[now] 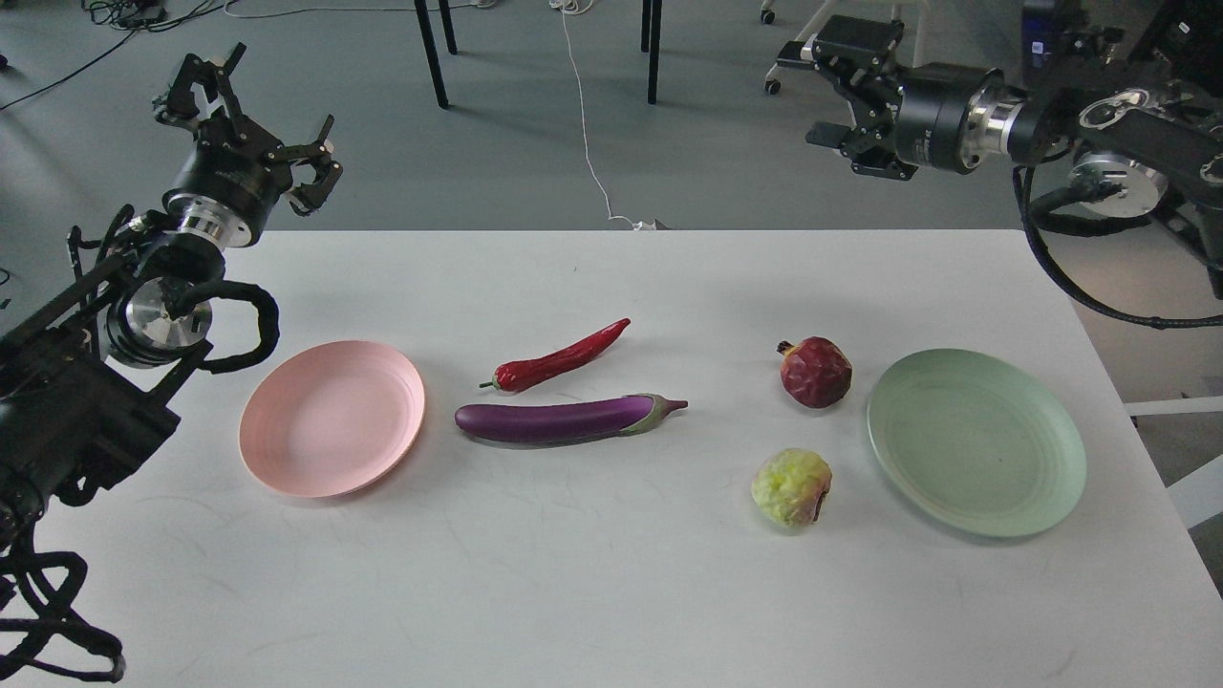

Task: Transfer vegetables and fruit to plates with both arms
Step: 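Reach the right gripper to the dark red pomegranate and grasp it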

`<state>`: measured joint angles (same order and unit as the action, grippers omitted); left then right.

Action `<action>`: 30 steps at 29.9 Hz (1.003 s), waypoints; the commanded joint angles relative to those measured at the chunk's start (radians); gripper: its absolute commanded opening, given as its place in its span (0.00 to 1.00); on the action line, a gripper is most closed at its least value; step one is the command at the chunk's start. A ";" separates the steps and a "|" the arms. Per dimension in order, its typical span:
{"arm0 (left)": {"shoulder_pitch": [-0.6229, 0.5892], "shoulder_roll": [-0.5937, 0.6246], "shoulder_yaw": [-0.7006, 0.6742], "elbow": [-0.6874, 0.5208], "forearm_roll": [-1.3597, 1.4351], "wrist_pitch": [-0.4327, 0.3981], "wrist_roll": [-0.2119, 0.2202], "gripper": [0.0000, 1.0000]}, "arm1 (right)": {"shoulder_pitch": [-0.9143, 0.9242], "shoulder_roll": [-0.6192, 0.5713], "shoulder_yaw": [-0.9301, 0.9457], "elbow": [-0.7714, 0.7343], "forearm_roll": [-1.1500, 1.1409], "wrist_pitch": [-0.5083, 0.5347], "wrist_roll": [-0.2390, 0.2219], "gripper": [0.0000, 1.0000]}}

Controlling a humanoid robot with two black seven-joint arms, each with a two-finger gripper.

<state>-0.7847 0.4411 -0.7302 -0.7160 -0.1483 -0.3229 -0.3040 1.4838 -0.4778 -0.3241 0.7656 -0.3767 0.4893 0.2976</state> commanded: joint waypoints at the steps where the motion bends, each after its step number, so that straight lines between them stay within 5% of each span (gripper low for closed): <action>1: 0.005 0.010 0.000 -0.005 0.001 -0.001 -0.006 0.98 | 0.072 0.042 -0.172 0.046 -0.241 -0.001 0.003 0.99; 11: 0.015 0.027 0.002 -0.011 0.001 -0.002 -0.004 0.98 | 0.079 0.143 -0.457 0.089 -0.594 -0.074 0.020 0.97; 16: 0.018 0.034 0.003 -0.011 0.006 -0.011 -0.004 0.98 | 0.020 0.154 -0.480 0.080 -0.634 -0.113 0.075 0.92; 23: 0.022 0.034 0.006 -0.011 0.009 -0.015 -0.003 0.98 | -0.083 0.229 -0.481 -0.023 -0.639 -0.167 0.081 0.92; 26: 0.022 0.036 0.006 -0.011 0.010 -0.015 -0.004 0.98 | -0.100 0.255 -0.481 -0.038 -0.640 -0.170 0.081 0.83; 30: 0.025 0.042 0.008 -0.010 0.012 -0.015 -0.004 0.98 | -0.083 0.263 -0.518 -0.035 -0.642 -0.167 0.077 0.58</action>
<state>-0.7607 0.4788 -0.7232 -0.7268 -0.1369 -0.3375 -0.3079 1.3875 -0.2191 -0.8158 0.7297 -1.0169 0.3206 0.3785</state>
